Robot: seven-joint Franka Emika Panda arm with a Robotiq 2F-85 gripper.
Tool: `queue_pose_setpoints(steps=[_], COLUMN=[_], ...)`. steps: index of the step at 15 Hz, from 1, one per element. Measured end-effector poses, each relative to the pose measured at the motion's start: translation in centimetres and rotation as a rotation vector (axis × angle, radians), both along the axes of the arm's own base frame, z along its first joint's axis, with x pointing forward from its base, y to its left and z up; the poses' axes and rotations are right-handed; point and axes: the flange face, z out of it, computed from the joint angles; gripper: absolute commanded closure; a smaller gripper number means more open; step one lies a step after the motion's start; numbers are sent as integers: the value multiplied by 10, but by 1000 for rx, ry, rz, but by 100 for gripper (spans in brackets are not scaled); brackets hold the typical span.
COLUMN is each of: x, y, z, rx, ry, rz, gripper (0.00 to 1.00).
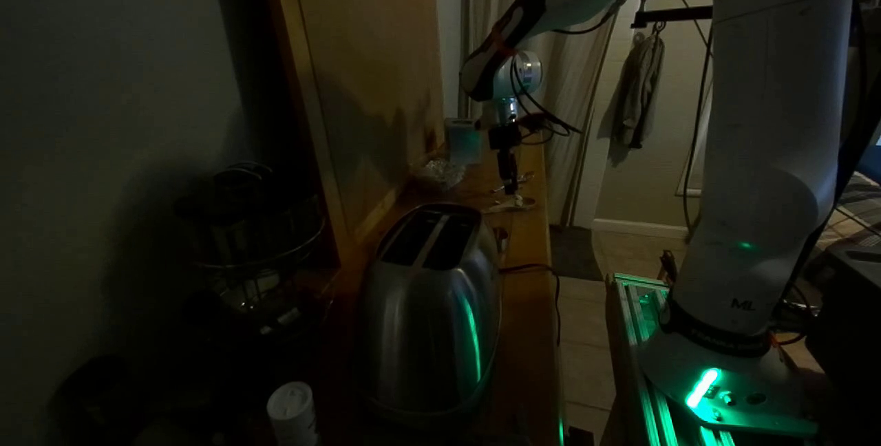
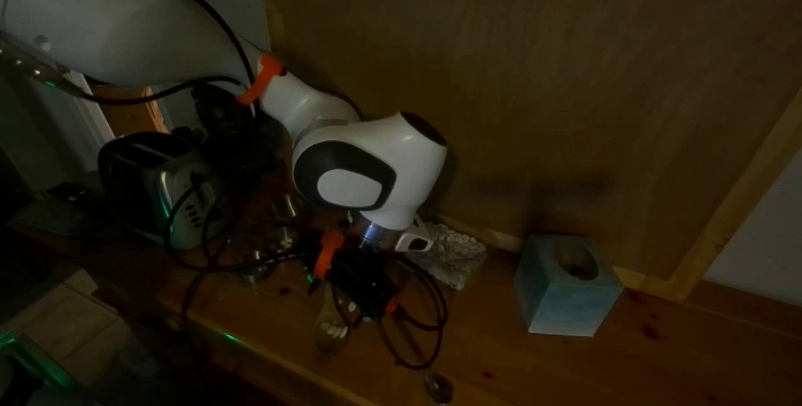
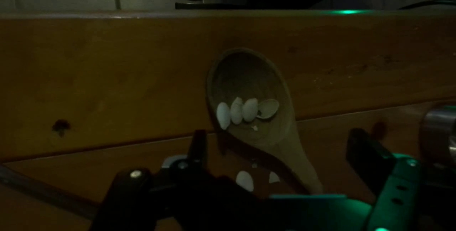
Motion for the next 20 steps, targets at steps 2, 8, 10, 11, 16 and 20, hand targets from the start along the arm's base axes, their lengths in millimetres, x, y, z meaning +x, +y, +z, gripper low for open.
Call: queue_pose_setpoints(steps=[2,8,10,11,16,20], x=[1,6,8,9,11,11], y=[12,48,58,63,86,89], z=[3,10,10,10,7,9], rx=[9,-8,-22,-27,-24,-23], ry=[-8,-125,-188,-221,-334,-339], rz=[25,153,207,232,327,336], gripper=[0,0,0,0,0,0])
